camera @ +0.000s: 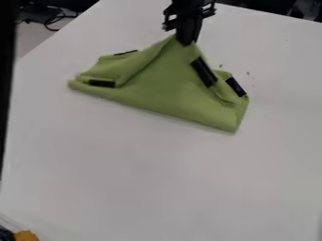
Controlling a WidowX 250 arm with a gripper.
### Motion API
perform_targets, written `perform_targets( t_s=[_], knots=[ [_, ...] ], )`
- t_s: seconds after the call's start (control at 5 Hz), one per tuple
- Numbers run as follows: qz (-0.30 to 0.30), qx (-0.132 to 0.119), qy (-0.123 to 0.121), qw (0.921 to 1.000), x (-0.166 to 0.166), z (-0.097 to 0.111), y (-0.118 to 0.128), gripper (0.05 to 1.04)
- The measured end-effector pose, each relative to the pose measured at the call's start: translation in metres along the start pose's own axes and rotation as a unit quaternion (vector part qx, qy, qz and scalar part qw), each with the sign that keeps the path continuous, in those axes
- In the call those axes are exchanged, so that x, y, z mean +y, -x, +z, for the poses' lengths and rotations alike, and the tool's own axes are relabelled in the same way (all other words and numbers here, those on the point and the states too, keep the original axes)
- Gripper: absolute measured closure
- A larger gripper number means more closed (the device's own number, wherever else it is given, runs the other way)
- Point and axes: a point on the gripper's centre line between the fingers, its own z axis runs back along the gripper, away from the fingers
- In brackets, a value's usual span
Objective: Fold the cloth from the bottom to the top
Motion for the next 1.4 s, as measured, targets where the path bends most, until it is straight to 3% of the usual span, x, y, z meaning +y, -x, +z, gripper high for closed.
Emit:
perform_targets(
  t_s=[0.4,0.6,0.8,1.0,1.2,1.4],
  knots=[
    [-0.024,0.047,0.006,0.9986,-0.011,-0.036,-0.009,0.999],
    [-0.03,0.07,0.005,0.9971,-0.005,-0.052,-0.003,0.845],
    [-0.062,0.064,0.045,0.995,0.002,-0.058,0.001,0.595],
    [-0.063,0.039,0.077,0.9943,-0.002,-0.034,-0.005,0.293],
    [-0.068,0.033,0.102,0.9919,-0.005,-0.018,-0.002,0.087],
    [-0.077,0.02,0.111,0.9906,-0.006,-0.001,0.007,0.08]
  ],
)
